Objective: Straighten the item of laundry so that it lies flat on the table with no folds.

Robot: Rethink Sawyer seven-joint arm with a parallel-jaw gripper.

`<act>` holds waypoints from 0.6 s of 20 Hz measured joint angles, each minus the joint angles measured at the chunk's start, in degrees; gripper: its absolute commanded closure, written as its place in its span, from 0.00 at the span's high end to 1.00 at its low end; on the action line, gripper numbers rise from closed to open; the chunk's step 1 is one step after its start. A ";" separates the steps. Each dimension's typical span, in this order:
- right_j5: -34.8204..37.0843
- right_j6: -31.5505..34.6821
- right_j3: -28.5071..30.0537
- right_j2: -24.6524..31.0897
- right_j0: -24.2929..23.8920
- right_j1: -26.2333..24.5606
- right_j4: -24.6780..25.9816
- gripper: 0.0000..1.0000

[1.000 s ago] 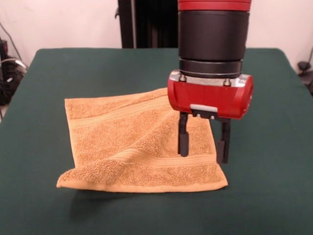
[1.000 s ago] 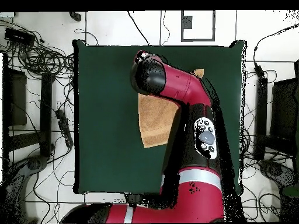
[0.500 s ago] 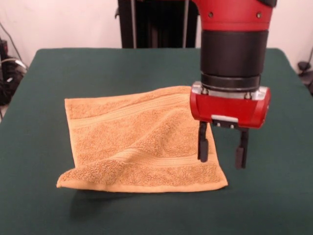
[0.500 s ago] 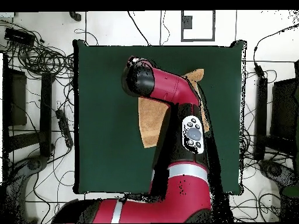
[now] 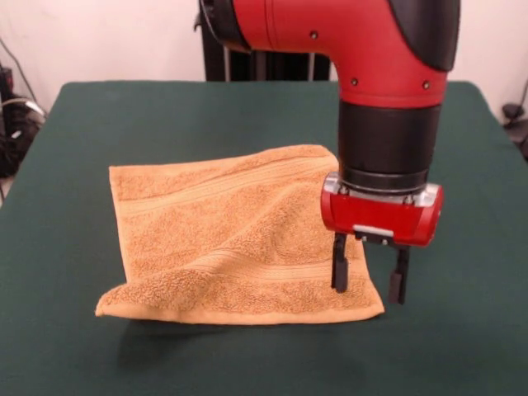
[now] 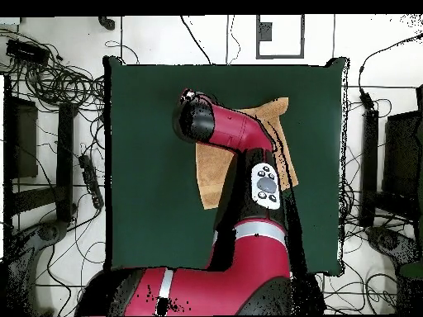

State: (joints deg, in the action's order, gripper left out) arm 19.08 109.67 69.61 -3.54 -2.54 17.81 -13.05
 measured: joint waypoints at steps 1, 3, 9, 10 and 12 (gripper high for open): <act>-0.21 0.00 -0.02 -0.04 -0.03 -0.30 0.01 1.00; -0.66 0.00 -0.05 -0.12 -0.09 -1.02 0.01 1.00; -2.31 0.00 -0.05 -0.19 -0.31 -3.27 0.02 1.00; -2.95 0.00 -0.05 -0.21 -0.32 -3.77 0.01 1.00; -4.00 0.00 -0.05 -0.22 -0.31 -4.49 0.01 0.00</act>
State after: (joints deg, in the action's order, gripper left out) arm 15.08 109.67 69.56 -3.76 -2.84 13.32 -13.03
